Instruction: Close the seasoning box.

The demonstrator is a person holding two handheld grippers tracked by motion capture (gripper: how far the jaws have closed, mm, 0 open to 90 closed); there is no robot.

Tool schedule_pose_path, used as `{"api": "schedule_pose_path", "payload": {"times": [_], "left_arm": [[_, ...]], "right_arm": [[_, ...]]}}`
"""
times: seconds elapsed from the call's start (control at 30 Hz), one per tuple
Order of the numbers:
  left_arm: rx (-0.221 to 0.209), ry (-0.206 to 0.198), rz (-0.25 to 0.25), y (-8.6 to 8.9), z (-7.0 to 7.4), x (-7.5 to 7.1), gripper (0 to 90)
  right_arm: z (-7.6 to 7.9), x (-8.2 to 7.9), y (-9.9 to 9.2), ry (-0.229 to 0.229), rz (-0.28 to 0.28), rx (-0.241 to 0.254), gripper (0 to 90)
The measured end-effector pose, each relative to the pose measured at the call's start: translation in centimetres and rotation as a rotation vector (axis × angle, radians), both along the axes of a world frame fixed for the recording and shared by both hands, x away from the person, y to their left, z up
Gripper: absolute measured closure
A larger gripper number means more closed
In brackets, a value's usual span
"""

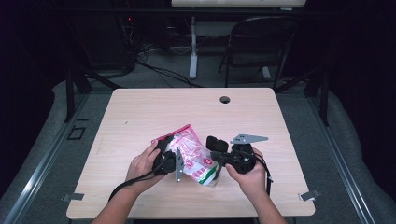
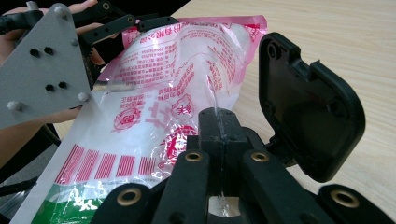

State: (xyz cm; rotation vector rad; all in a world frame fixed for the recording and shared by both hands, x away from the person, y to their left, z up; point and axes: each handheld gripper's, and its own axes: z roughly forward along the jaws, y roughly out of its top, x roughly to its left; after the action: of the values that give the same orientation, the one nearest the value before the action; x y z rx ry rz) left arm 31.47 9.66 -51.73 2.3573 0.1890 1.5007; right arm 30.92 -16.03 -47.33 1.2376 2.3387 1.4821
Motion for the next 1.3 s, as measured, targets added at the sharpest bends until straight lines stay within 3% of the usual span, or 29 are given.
{"api": "schedule_pose_path", "payload": {"times": [0.8,1.3], "left_arm": [[0.043,-0.074,0.002,-0.2,0.4,-0.7,57.3],[0.065,-0.09,-0.003,-0.4,0.6,-1.1,58.1]], "right_arm": [[-0.6,0.2,-0.3,0.01,-0.008,-0.011,90.0],[-0.9,0.3,-0.4,0.01,-0.02,-0.024,90.0]]}}
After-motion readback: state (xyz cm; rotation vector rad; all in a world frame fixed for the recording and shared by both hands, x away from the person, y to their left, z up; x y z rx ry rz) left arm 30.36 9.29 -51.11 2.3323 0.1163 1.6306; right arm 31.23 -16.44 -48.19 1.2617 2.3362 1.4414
